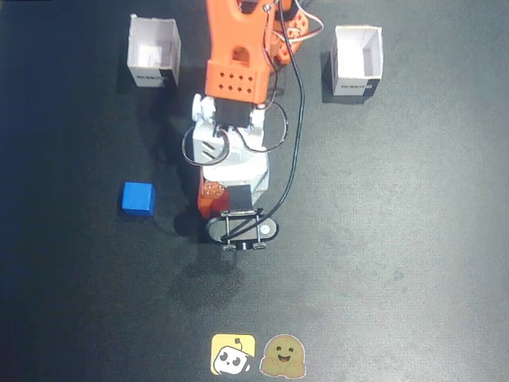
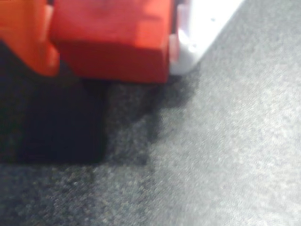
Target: Put the red cube in the right box and the blue cube in the left box.
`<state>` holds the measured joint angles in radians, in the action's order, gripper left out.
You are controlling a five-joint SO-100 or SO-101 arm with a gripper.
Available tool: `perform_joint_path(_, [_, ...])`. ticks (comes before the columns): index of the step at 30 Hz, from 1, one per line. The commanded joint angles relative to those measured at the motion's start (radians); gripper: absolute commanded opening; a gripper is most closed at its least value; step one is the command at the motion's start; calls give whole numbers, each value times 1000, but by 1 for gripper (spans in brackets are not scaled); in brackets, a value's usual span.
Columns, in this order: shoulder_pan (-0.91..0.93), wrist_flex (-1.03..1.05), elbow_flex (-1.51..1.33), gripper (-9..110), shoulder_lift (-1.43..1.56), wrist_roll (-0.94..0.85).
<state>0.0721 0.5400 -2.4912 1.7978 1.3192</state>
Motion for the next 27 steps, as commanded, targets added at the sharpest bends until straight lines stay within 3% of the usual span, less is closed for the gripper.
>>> perform_joint_path(1, [14,-25,32,14,12,-12])
perform_joint_path(7, [21,0,26,12,49,-9])
perform_joint_path(17, [49,213,84,12,207,-20])
perform_joint_path(27, [221,419,181,12,313,-84])
